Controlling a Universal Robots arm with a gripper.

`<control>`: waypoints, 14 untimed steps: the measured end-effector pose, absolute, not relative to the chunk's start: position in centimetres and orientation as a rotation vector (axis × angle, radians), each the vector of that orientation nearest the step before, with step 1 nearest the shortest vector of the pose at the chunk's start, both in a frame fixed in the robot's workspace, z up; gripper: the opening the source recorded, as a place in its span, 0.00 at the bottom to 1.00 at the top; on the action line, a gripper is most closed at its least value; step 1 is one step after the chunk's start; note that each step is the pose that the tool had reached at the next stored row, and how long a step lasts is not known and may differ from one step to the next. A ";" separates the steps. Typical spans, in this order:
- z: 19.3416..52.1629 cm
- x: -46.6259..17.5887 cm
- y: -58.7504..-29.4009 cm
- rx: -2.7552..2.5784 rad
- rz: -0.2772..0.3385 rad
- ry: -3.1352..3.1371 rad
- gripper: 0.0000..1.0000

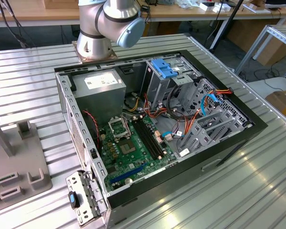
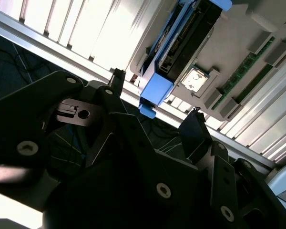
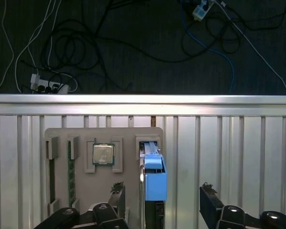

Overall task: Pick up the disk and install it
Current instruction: 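Pick up the disk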

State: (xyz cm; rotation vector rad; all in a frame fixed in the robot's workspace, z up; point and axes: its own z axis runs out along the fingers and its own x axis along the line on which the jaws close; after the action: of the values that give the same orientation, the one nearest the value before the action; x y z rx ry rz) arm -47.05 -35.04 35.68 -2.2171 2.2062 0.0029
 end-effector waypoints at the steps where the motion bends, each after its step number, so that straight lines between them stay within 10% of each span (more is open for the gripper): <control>1: 35.7 -47.0 -35.0 -2.217 0.003 2.206 0.72; 14: 33.6 -47.1 -35.0 -2.217 0.003 2.206 0.72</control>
State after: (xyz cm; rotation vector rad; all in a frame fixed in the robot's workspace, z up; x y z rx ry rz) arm -47.05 -35.04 33.60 -2.2172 2.2061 0.0029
